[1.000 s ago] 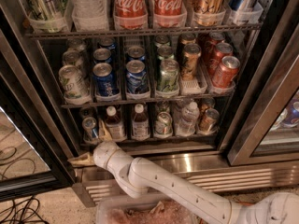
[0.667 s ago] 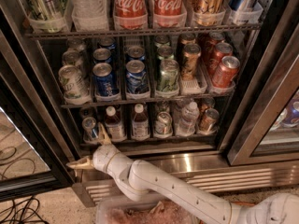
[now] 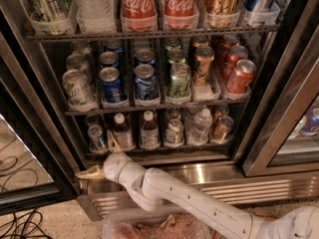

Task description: Pick redbull can from bottom shelf of fridge

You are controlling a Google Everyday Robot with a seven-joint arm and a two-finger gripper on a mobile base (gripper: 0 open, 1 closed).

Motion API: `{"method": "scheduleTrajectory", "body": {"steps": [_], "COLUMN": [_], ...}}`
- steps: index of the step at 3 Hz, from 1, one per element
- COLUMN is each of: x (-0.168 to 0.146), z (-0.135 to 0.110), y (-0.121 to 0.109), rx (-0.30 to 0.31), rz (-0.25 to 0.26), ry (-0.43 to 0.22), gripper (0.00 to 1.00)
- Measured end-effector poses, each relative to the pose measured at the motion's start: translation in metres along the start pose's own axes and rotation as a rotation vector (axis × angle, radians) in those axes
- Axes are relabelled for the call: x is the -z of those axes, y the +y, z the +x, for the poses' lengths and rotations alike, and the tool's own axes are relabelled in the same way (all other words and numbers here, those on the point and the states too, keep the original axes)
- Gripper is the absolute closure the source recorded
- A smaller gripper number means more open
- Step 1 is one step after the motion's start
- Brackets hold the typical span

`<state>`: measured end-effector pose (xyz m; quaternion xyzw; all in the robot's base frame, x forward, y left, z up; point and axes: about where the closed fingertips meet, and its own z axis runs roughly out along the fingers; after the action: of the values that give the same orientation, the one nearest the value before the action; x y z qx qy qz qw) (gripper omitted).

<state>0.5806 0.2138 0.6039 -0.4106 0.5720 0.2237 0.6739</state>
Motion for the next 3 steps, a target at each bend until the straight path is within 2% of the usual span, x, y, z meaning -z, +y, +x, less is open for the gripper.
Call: {"method": "scheduleTrajectory", "body": {"steps": [1, 3], "x": [0.0066, 0.0065], "z": [0.0017, -0.0003], "y": [-0.0215, -0.0221], "rx": [0.018, 0.018], "rz": [0.025, 0.024], "ry": [0.008, 0.008], "gripper": [0.0, 0.0]}}
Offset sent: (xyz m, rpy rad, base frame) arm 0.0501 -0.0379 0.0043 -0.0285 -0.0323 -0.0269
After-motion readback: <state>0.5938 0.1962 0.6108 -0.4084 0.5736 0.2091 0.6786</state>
